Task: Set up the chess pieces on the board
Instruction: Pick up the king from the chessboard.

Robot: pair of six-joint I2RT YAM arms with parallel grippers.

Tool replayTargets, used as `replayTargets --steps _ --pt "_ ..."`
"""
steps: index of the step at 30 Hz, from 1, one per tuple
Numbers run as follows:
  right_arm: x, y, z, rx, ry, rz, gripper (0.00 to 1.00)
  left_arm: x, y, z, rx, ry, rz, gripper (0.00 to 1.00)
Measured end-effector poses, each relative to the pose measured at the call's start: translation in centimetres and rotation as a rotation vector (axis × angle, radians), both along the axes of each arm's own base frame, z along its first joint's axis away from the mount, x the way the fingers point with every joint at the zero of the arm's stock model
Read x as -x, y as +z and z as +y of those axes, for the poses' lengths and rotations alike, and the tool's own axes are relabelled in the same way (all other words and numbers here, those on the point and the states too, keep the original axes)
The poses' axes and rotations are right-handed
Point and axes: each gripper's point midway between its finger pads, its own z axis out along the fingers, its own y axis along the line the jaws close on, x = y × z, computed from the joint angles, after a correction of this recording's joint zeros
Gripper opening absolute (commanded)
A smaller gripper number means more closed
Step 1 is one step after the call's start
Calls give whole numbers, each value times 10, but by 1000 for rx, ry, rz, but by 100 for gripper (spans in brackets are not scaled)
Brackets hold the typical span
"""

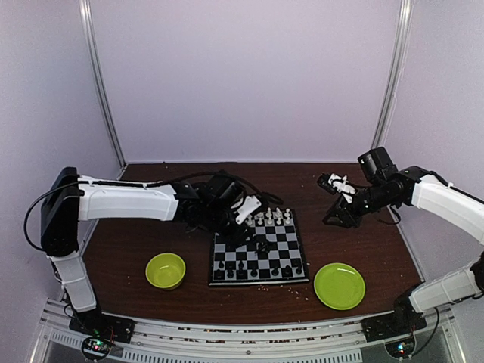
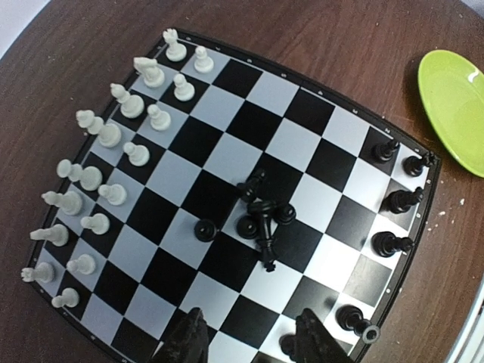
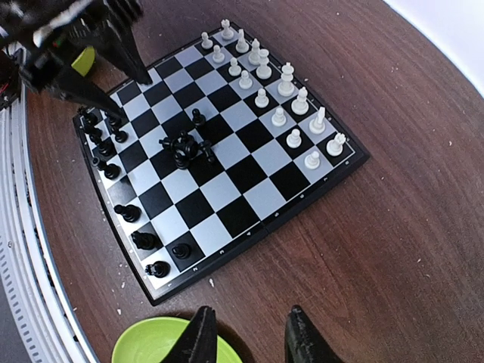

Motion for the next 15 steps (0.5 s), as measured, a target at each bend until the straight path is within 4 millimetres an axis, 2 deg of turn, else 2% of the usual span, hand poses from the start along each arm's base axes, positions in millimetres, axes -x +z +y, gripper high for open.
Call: replayTargets --steps 3,8,11,15 --pt "-2 7 1 -24 3 -24 31 3 -20 -10 -23 -15 -5 34" --pt "-2 11 3 -39 10 -30 31 9 -53 -13 -102 -32 2 34" --pt "-1 11 3 -39 13 -31 31 7 -61 -12 -125 -32 2 34" --pt "-1 11 3 -38 16 -33 31 2 -61 -19 -123 -29 -8 34"
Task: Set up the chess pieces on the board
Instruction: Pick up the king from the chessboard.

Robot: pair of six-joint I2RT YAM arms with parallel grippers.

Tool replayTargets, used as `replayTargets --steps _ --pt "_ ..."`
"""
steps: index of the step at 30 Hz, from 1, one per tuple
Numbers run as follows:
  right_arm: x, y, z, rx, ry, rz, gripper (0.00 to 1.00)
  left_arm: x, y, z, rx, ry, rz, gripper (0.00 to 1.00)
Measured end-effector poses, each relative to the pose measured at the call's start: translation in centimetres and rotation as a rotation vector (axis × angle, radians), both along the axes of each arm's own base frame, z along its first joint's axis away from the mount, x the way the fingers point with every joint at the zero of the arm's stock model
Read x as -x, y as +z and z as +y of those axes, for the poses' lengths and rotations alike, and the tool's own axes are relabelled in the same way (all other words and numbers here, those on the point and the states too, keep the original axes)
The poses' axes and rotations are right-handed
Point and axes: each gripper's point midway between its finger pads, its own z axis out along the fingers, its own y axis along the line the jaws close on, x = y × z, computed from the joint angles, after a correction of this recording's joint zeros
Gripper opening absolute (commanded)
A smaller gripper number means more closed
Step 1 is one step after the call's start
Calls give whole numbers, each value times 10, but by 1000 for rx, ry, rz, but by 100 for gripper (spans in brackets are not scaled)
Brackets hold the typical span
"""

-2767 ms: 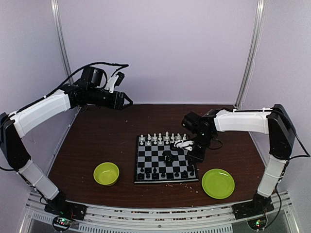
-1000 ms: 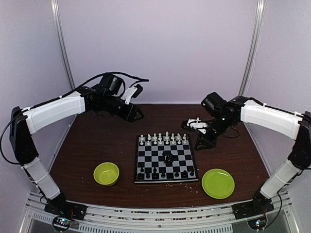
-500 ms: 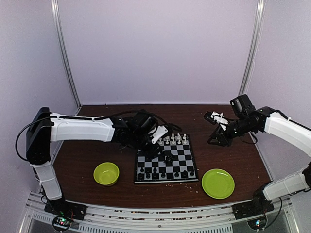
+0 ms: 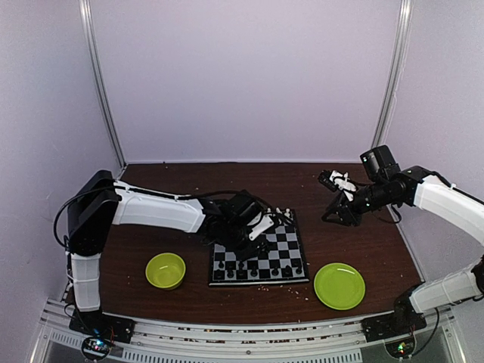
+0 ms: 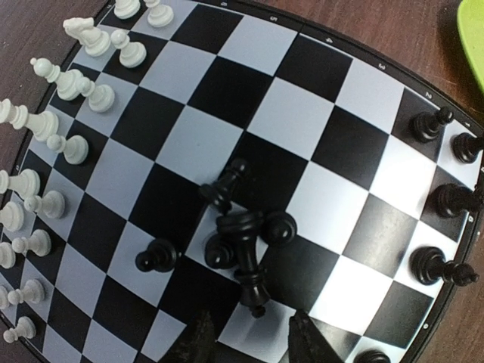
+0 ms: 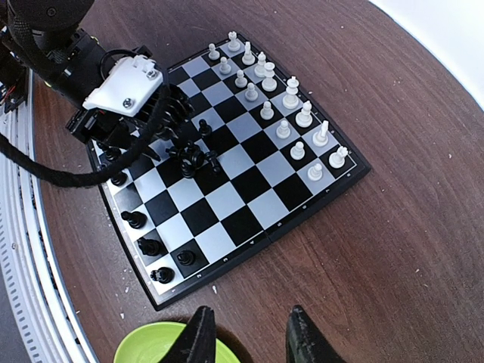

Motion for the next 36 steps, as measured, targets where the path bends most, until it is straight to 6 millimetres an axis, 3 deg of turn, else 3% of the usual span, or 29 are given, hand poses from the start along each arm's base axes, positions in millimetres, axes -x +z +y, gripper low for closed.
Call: replayTargets --steps 8,14,29,33,36 --pt "0 0 0 0 0 0 31 -6 -6 -8 -8 1 -7 29" --pt "0 0 0 1 0 0 31 -11 -9 -13 -14 -2 -14 20" --pt "-1 -6 1 7 1 20 31 -10 -11 -5 -64 -8 -11 1" --pt "2 -7 2 4 23 26 31 -6 -3 -2 -71 -20 -6 1" --pt "8 -4 4 1 61 29 31 -1 13 -1 -50 -34 5 1"
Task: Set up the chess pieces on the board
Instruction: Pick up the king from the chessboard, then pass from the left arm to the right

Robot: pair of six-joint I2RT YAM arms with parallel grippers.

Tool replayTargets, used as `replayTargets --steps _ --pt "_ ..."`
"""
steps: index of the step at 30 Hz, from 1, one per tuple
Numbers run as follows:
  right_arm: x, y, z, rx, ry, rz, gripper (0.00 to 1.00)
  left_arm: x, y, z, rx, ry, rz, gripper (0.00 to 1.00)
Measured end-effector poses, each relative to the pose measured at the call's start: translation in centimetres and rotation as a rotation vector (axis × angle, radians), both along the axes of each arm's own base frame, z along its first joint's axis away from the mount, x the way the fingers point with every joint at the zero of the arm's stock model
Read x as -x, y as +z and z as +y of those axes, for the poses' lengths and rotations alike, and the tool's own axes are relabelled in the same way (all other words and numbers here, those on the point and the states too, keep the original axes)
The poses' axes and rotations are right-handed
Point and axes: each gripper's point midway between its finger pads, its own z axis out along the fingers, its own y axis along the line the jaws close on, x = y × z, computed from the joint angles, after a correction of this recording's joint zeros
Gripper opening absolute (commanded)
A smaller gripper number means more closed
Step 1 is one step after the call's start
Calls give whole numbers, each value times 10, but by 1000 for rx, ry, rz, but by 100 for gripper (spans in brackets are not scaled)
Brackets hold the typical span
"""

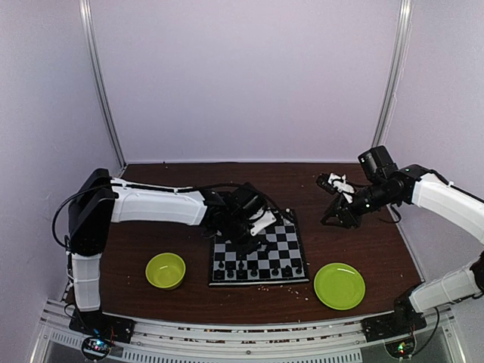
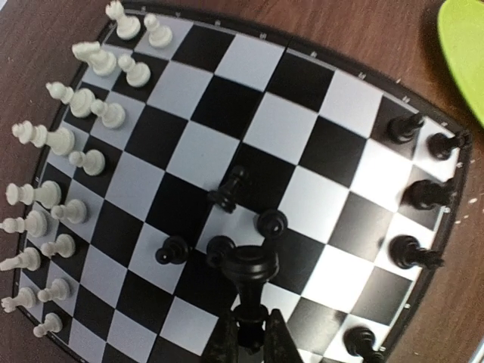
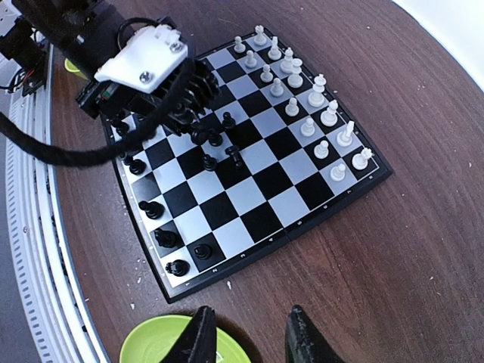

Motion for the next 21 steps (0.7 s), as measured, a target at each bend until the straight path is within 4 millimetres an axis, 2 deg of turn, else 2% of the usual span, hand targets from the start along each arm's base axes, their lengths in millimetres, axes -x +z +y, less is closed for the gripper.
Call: replayTargets --steps 5,9,11,15,21 --pt "7 14 9 -12 70 -34 33 7 48 -14 96 -40 27 1" --pt "26 26 28 11 182 -115 33 16 85 -23 186 -84 79 0" --pt "39 33 40 36 252 -172 33 23 96 -26 220 -105 127 0" --pt "54 47 63 110 363 -315 40 35 114 -28 261 -137 222 0" --pt "63 50 86 256 468 -498 42 52 153 -32 334 -188 334 0"
